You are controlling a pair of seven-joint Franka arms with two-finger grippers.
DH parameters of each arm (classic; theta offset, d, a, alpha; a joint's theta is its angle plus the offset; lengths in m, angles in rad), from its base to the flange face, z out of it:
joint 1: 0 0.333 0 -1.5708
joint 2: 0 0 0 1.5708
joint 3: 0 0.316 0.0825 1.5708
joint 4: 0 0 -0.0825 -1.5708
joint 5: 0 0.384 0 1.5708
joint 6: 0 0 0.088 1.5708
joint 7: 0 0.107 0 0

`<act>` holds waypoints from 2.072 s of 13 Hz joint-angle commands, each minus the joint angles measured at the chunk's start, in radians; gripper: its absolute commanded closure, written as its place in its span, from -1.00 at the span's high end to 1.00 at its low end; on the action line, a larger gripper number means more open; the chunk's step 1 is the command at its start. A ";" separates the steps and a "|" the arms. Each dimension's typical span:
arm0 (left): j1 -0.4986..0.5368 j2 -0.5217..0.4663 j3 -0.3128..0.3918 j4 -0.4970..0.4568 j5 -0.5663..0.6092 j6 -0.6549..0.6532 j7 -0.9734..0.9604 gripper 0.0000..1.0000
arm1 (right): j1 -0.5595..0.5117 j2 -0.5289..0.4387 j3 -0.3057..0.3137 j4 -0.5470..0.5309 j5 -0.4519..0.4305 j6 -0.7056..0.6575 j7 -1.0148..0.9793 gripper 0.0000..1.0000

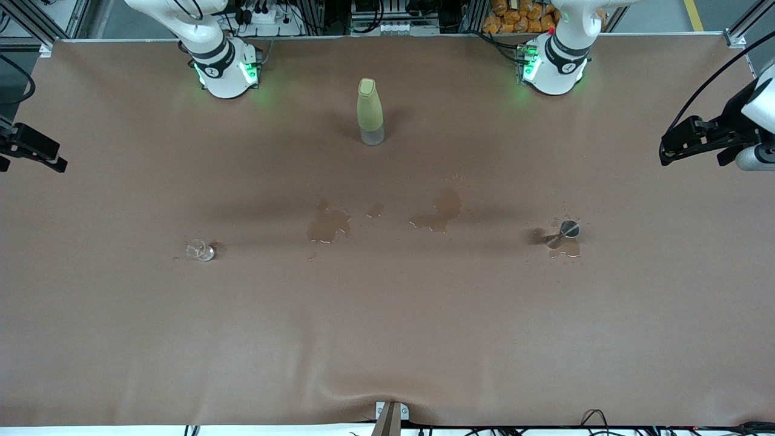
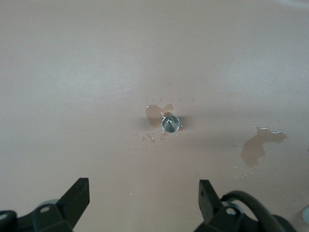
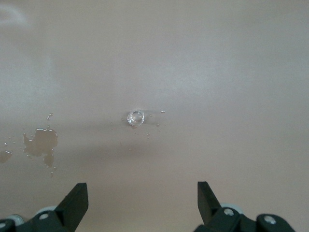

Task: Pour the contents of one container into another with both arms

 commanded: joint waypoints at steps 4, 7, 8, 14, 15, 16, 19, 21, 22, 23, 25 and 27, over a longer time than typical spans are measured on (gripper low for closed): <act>0.005 -0.025 -0.001 -0.017 -0.006 -0.009 0.010 1.00 | 0.009 -0.026 -0.008 -0.017 -0.007 0.005 -0.003 1.00; 0.005 -0.024 -0.001 -0.017 -0.006 -0.009 0.010 1.00 | 0.007 -0.026 -0.008 -0.017 -0.005 0.005 -0.003 1.00; 0.005 -0.024 -0.001 -0.018 -0.006 -0.009 0.012 1.00 | 0.007 -0.026 -0.008 -0.017 -0.005 0.005 -0.003 1.00; 0.002 -0.024 -0.004 -0.020 -0.006 -0.009 0.010 1.00 | 0.002 -0.024 -0.005 -0.014 -0.001 0.003 -0.004 1.00; 0.005 -0.022 -0.004 -0.020 -0.006 -0.009 0.010 1.00 | 0.002 -0.024 -0.005 -0.014 -0.001 0.005 -0.004 1.00; 0.005 -0.022 -0.004 -0.020 -0.006 -0.009 0.012 1.00 | 0.002 -0.024 -0.005 -0.014 -0.001 0.003 -0.006 1.00; 0.007 -0.013 -0.004 -0.015 -0.014 -0.007 0.019 1.00 | -0.007 -0.024 -0.007 -0.008 -0.004 0.003 -0.100 1.00; 0.010 -0.009 0.002 -0.014 -0.020 -0.006 0.097 1.00 | -0.048 -0.026 -0.007 -0.005 0.010 0.002 -0.215 1.00; 0.012 0.004 0.008 -0.015 -0.035 -0.006 0.137 1.00 | -0.063 -0.028 -0.007 -0.005 0.010 -0.001 -0.287 1.00; 0.019 0.013 0.019 -0.014 -0.055 0.000 0.180 1.00 | -0.079 -0.028 -0.007 -0.003 0.010 -0.014 -0.375 1.00; 0.077 0.033 0.022 -0.014 -0.136 0.005 0.322 1.00 | -0.119 -0.029 -0.007 -0.003 0.010 -0.018 -0.594 1.00; 0.131 0.065 0.022 -0.014 -0.208 0.002 0.430 1.00 | -0.154 -0.026 -0.008 -0.003 0.009 -0.018 -0.853 1.00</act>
